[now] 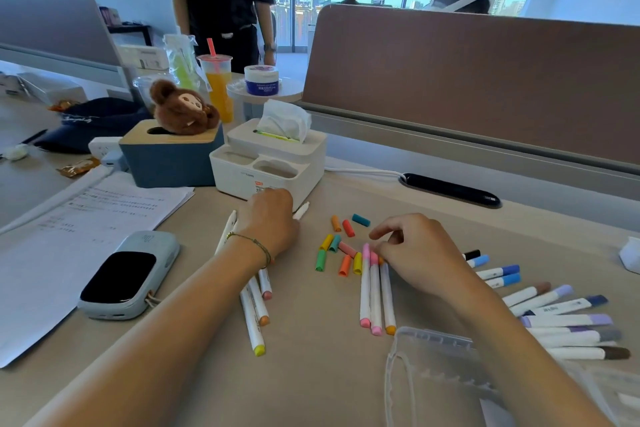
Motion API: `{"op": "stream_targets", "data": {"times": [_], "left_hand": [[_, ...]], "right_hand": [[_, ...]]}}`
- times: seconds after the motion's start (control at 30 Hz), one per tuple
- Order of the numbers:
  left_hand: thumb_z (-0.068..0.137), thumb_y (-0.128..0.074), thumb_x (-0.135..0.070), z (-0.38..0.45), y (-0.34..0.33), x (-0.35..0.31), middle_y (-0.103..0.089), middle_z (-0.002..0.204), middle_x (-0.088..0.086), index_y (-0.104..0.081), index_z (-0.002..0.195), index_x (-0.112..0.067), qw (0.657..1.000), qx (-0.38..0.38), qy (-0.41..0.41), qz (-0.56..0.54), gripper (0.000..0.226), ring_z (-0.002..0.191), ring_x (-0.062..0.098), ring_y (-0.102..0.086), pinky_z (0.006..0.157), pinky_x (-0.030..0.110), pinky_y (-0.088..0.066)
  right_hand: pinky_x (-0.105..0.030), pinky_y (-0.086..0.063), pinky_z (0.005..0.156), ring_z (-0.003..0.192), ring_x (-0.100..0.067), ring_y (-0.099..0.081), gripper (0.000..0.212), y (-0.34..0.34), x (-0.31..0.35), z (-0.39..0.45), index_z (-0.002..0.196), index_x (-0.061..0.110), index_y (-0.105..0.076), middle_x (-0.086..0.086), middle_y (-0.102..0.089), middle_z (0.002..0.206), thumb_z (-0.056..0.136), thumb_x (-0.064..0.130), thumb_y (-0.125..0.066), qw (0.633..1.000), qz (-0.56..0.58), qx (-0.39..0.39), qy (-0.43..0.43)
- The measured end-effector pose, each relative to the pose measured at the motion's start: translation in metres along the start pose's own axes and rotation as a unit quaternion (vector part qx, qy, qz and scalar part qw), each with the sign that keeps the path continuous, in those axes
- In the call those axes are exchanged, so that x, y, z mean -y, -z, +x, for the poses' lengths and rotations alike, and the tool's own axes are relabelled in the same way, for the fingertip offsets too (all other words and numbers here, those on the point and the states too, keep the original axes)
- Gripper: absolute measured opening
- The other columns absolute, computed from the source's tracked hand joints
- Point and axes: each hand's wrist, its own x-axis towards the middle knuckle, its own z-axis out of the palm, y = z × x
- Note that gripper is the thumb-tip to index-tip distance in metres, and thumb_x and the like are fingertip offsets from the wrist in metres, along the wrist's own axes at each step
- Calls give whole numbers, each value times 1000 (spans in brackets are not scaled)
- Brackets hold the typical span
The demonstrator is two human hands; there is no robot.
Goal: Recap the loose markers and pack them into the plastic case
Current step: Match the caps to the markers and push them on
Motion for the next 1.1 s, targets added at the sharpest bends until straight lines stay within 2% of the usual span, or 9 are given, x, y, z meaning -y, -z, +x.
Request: {"op": "stream_targets", "data": {"times": [0.1,0.17,0.3,0.43,0.57,0.77,0.9,1.0,1.1], "left_hand": [[90,-67,-36,-7,2,4,-70,82,6,-71,87,-8,991,5,10,-134,29,76,17,-67,66,25,-54],[89,-66,-34,-16,2,1,-69,62,0,-74,77,-7,962,19,19,-272,31,55,6,-61,52,16,-47],[96,-62,-30,-42,2,2,-67,56,0,-75,87,-9,881,76,38,-465,26,45,4,-57,48,16,-45],[98,-57,-26,-47,-2,5,-59,50,-1,-74,94,-9,870,98,46,-481,24,41,8,-50,42,17,-41],[97,-58,-34,-43,-4,7,-61,64,3,-71,97,-20,867,97,56,-485,19,51,11,-54,50,25,-47],[96,-55,-52,-49,-4,4,-63,62,0,-68,93,-23,879,116,20,-463,32,56,14,-55,56,26,-47],[97,-53,-52,-57,0,-3,-61,56,1,-70,92,-26,881,113,-14,-459,31,52,17,-51,51,26,-43],[100,-52,-44,-61,0,-6,-61,53,2,-68,101,-35,880,124,-37,-457,18,50,19,-50,52,30,-43],[102,-50,-38,-64,2,-10,-61,52,3,-62,107,-43,876,125,-67,-460,13,45,15,-52,51,31,-46]], "right_hand": [[-24,-46,87,99,-10,-60,23,3,2,-1,118,22,-74,2,-68,123,98,27,-65,1000,9,-11,4],[-23,-45,84,97,-9,-61,21,6,1,0,117,22,-75,2,-68,119,99,25,-64,1000,14,-22,2],[-19,-47,70,84,-8,-62,21,-5,16,23,116,21,-73,3,-70,103,96,20,-67,1000,-7,-24,19],[-34,-56,86,99,-20,-65,26,-25,22,59,121,19,-68,-4,-69,114,95,23,-66,996,-83,-4,31],[-42,-57,87,95,-25,-63,21,-38,22,81,111,17,-67,-6,-66,108,93,26,-66,983,-177,24,48],[-38,-57,80,87,-24,-63,12,-36,22,83,96,14,-67,-7,-64,95,85,15,-71,975,-211,35,61],[-33,-60,67,70,-18,-70,3,-15,20,62,85,14,-70,-3,-72,78,86,16,-70,999,35,-22,-2],[-27,-57,53,57,-19,-70,7,4,20,35,84,7,-70,-7,-72,67,85,7,-63,970,236,-36,-38],[-26,-59,58,61,-17,-66,15,10,19,15,91,8,-74,-8,-70,72,89,5,-59,954,296,-11,-50]]}}
